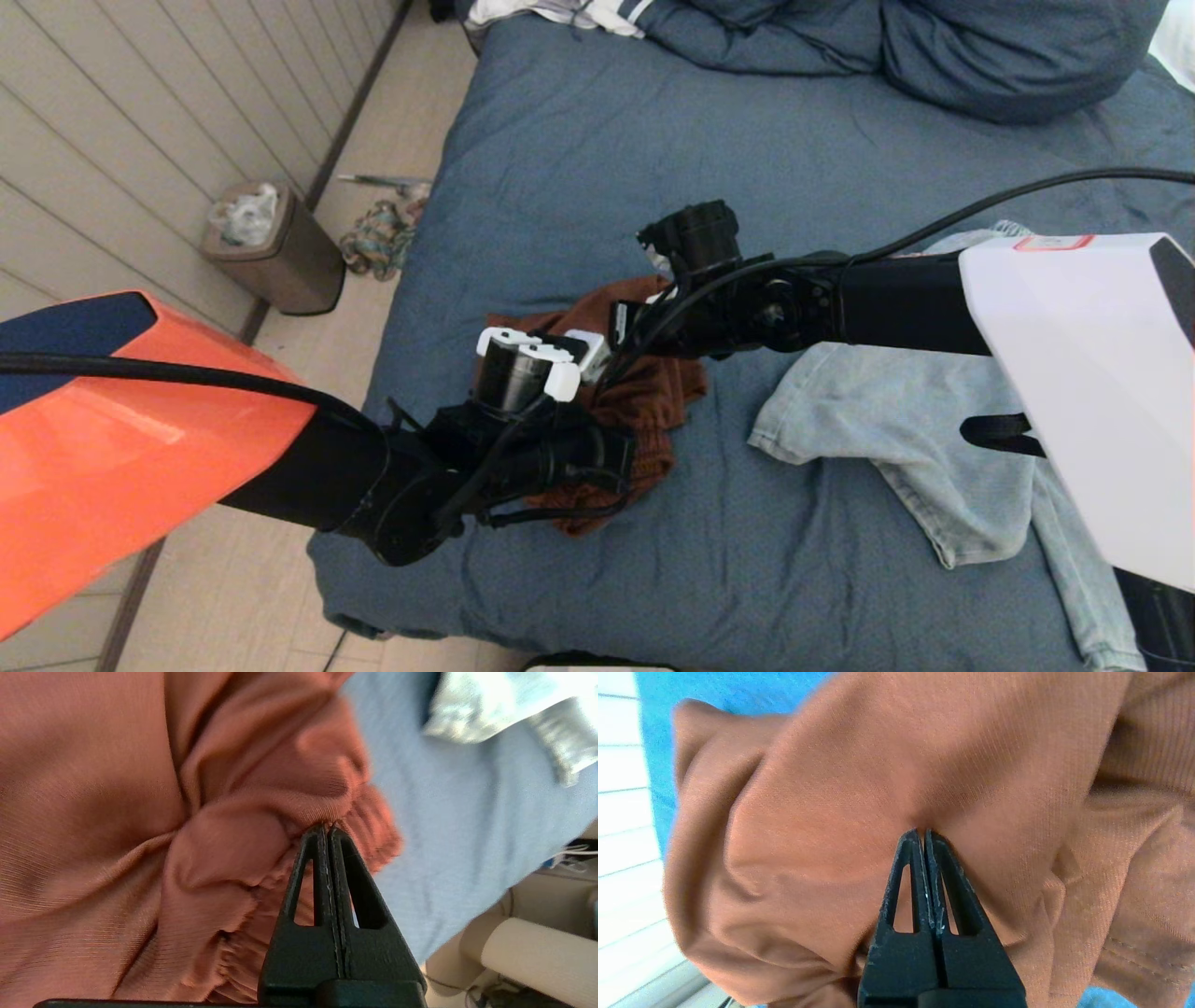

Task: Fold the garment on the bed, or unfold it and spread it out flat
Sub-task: Fold the brown shorts

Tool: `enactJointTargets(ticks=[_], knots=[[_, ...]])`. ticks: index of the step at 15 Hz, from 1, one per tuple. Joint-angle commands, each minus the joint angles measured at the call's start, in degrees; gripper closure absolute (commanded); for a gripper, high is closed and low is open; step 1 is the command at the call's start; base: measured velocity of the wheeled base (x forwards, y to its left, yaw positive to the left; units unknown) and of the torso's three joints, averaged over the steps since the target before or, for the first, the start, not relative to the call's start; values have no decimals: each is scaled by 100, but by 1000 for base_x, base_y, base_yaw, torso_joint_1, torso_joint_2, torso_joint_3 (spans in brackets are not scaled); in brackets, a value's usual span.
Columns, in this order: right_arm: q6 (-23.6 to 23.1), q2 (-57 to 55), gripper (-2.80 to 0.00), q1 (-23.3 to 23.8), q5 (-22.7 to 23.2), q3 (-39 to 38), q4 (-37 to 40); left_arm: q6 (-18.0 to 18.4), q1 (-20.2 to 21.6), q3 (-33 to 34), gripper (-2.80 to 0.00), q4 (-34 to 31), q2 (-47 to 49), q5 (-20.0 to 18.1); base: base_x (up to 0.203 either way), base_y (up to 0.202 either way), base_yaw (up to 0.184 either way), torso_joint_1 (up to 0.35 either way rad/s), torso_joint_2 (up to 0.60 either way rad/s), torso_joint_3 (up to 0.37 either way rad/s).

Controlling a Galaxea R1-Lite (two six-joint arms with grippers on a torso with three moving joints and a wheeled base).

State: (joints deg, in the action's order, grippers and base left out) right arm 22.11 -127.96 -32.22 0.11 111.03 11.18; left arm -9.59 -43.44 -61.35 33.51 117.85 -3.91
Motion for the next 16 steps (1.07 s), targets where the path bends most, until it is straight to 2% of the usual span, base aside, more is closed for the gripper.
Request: enactJointTargets(ticks=[1, 5, 7, 9, 16], knots=[[-7, -37, 0, -2, -2, 59, -2, 9, 111, -22, 0, 69, 330, 4, 0, 0, 0, 0, 0, 0], [-436, -415, 0, 230, -125, 85, -216, 33, 165, 502, 0, 241, 277, 5, 0, 0, 0, 0, 0, 0], [-556, -600, 0, 468, -261, 85, -882, 201, 166, 874, 0, 514, 284, 11, 0, 0, 0, 0, 0, 0], [-605, -520, 0, 590, -274, 85, -947, 289, 143, 1153, 0, 836, 308, 13, 0, 0, 0, 0, 0, 0], [-603, -52, 0, 580, -266, 85, -902, 265, -178, 1523, 0, 947, -115, 20, 0, 0, 0, 0, 0, 0]])
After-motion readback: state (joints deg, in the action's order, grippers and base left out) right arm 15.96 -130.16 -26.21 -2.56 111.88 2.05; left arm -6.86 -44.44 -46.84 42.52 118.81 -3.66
